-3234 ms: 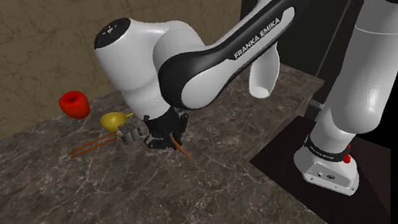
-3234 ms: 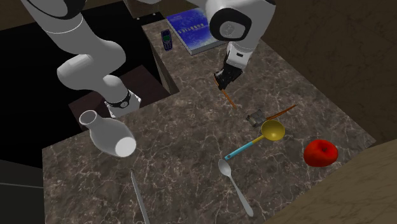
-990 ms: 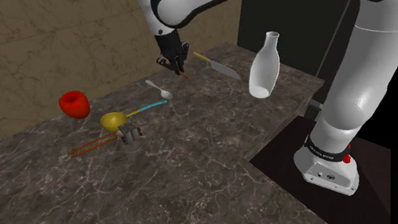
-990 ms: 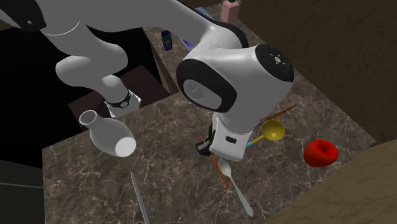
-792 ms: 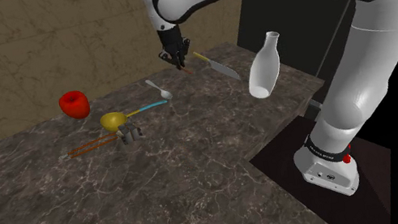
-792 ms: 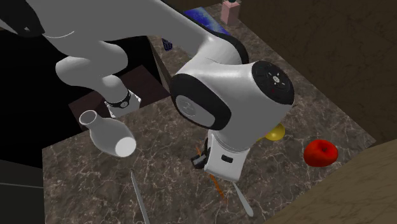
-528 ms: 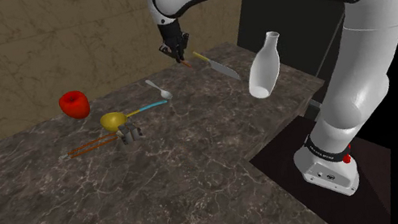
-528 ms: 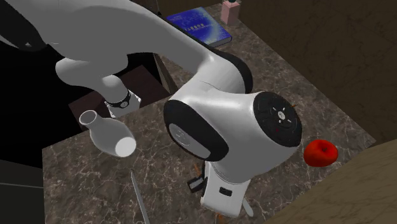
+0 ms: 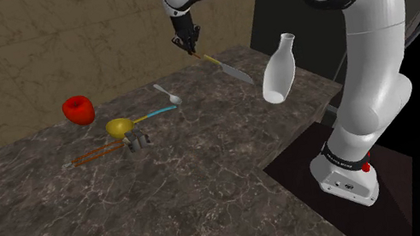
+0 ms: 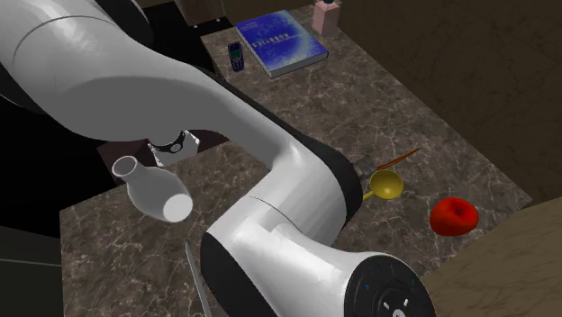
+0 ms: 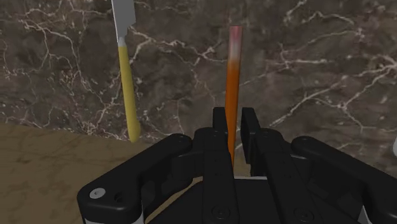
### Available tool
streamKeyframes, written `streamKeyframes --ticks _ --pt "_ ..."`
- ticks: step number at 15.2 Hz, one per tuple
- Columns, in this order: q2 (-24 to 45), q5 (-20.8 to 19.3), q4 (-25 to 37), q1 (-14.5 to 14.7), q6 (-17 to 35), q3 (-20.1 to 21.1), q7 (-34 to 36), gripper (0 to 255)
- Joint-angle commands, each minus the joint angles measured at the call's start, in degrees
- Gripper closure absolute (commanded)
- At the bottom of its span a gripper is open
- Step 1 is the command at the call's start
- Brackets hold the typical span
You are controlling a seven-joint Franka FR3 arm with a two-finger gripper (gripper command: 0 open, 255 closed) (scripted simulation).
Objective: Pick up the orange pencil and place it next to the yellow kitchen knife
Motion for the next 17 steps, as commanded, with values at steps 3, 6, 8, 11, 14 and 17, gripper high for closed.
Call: streamKeyframes --ticks 3,6,8,11,14,17 --pt "1.3 -0.6 -0.8 -0.2 2.1 -0.4 0.1 255" --pt "1.7 -0.8 -2.5 -0.4 4.1 -0.5 0.6 255" --pt "2.0 -1.1 -3.6 -0.5 5.4 -0.6 1.0 255" --pt "2.6 -1.4 -5.0 -0.5 7.3 -0.7 1.6 255" --pt "3.3 -1.9 -6.3 -0.6 9.1 -0.9 2.2 255" --pt "4.0 -2.3 -7.5 -0.6 10.9 -1.1 2.8 255"
